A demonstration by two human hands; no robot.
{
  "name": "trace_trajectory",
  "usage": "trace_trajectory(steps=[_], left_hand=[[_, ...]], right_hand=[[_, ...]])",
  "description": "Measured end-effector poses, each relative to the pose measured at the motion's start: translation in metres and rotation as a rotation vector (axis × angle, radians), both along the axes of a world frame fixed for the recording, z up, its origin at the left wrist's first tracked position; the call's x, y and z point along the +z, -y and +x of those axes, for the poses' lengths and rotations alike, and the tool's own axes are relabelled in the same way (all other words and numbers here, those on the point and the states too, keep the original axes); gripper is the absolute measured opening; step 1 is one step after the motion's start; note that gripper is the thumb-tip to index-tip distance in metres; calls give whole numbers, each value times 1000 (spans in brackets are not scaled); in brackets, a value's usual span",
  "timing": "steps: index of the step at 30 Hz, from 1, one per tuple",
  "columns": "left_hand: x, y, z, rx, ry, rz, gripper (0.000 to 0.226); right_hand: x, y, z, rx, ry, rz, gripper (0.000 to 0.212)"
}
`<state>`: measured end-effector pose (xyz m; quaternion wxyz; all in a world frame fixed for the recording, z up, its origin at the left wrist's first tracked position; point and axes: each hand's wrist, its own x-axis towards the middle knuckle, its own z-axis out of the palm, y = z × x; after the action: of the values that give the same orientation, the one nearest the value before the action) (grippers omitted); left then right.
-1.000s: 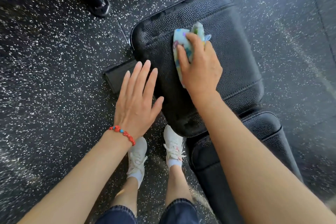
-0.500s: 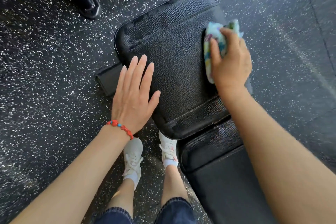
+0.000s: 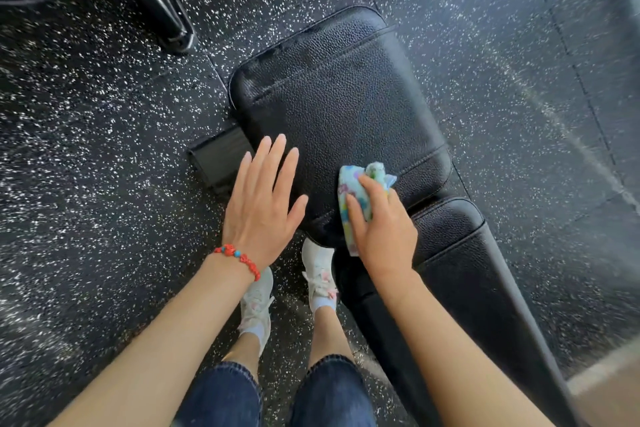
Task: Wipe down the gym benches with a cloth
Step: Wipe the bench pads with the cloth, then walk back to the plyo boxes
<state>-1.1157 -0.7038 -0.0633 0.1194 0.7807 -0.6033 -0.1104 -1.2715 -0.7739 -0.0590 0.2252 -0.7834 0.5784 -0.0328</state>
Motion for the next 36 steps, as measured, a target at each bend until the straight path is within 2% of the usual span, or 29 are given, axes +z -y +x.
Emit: trace_trajectory(steps=[3,7,12,24,36], left_hand=[[19,-18,1,-8,4,0,54],[50,-41,3,-7,4,-1,54],[100,-63,9,-7,3,-19,54],[208,-119,23,120,42,-54,54],[271,-148,0,331,82,-42,53]], right_hand=[[24,-11,-5,-94,3,194,35],[62,-29,-1,-239,151,160,33],[113,-47,14,-310,223,127,31],[224,-82,34,-284,394,160,30],[289,-85,33,-51,440,195,29]])
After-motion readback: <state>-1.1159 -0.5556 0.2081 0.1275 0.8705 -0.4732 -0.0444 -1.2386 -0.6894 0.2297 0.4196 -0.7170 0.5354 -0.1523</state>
